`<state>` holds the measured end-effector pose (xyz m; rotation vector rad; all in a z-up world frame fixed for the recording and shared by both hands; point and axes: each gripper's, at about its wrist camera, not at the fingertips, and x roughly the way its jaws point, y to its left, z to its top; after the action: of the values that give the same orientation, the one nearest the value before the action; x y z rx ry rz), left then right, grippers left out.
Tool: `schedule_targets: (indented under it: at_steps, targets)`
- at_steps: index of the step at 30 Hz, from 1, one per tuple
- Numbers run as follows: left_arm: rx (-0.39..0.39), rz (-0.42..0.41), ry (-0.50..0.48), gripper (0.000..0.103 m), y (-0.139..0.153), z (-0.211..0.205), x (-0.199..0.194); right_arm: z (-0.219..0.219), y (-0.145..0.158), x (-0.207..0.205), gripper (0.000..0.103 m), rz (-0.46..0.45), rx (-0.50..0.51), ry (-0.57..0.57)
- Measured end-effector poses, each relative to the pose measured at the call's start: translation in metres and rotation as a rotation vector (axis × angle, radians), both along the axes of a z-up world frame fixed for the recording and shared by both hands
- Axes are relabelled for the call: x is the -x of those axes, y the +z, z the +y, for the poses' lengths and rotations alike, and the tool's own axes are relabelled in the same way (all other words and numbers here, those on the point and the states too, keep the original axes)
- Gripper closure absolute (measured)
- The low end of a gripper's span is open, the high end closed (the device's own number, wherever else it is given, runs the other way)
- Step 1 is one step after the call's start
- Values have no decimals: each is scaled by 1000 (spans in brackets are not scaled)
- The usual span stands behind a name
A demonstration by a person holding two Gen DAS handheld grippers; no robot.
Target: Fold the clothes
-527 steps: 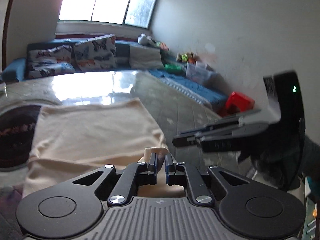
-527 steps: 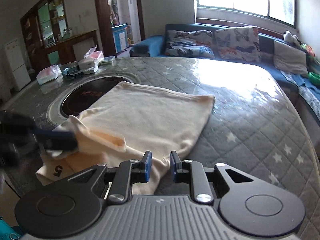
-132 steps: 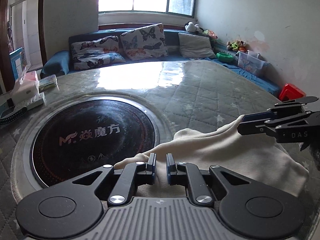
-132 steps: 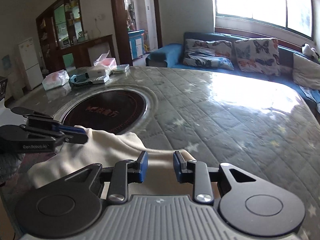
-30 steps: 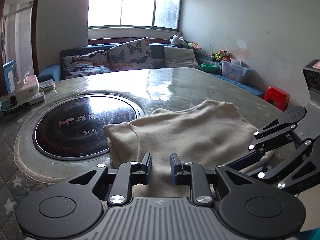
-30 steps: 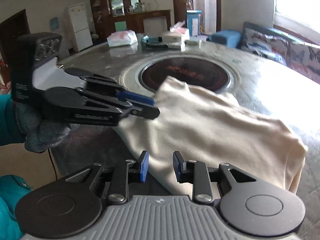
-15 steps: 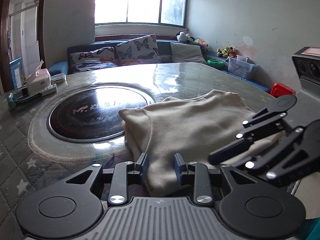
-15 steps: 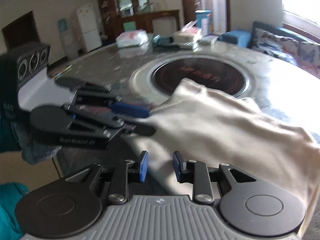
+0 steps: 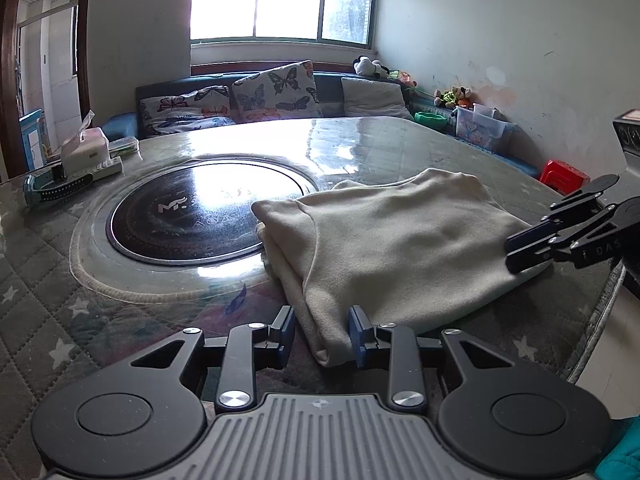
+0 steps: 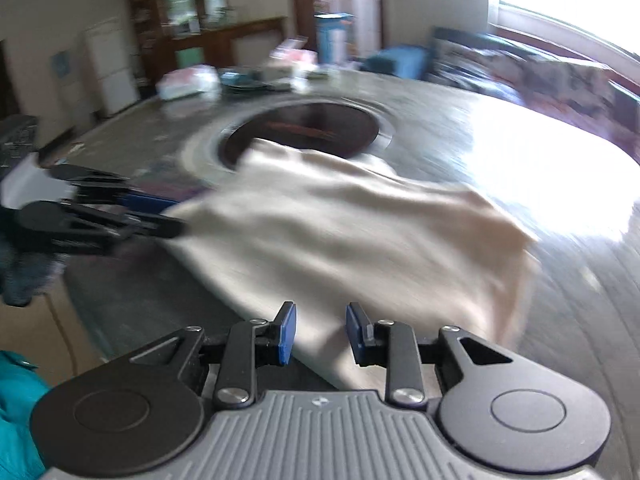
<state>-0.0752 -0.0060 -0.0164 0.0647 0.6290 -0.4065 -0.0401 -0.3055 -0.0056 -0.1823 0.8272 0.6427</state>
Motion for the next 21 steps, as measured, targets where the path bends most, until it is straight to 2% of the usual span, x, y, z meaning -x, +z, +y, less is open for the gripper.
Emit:
schedule_targets:
  at_steps: [5, 13, 21]
  targets:
    - [8, -14, 7, 71, 9, -2, -7, -29, 5, -6, 76, -18, -8, -82]
    - [5, -39, 36, 71, 22, -14, -34, -32, 8, -24, 78, -43, -5, -115]
    - [-17, -20, 83, 71, 21, -27, -76, -31, 11, -53, 77, -80, -11, -148]
